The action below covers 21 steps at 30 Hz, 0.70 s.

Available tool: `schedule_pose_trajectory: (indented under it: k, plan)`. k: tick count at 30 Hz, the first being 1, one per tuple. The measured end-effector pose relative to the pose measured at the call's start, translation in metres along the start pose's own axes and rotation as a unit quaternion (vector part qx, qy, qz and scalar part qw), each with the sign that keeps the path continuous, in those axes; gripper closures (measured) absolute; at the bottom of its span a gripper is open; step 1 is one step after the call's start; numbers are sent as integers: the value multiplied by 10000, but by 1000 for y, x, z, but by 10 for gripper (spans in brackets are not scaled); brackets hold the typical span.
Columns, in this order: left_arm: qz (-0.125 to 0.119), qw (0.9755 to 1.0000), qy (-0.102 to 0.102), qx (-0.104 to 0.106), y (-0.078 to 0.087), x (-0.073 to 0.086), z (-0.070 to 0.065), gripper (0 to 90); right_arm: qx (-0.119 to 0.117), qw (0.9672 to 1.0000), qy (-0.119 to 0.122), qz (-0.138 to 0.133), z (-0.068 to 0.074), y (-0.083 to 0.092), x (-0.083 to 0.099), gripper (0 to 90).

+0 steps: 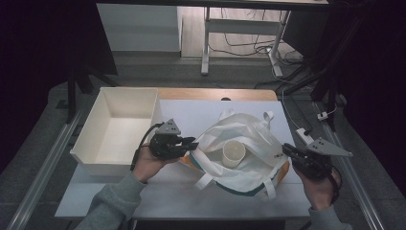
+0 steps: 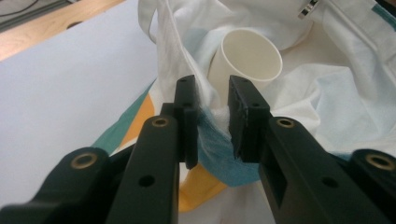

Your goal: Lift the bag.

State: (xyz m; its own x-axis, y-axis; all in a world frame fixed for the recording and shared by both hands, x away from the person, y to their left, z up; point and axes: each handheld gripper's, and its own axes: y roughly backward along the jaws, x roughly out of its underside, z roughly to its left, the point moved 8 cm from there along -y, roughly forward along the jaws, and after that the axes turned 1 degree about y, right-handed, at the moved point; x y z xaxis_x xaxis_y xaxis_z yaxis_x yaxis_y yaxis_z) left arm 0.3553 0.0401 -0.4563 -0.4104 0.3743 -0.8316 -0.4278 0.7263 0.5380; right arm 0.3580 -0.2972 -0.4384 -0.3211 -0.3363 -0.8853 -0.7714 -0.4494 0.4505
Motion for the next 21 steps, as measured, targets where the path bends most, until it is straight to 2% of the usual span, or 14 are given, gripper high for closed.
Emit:
schedule_pose_trajectory:
  k: [4,8,13,21]
  plan:
    - [-139,9999,56,-24,9,-7,4,741,12,9999,13,-99,-5,4,-12,862]
    - [-353,9993,95,-77,23,-19,11,743,108,9992,75,-385,-12,17,-35,867]
    - [-649,9977,148,-159,42,-35,20,745,263,9970,133,-717,-22,30,-67,871]
    - [-902,9953,296,-215,67,-57,40,748,333,9931,127,-1114,-31,36,-108,873]
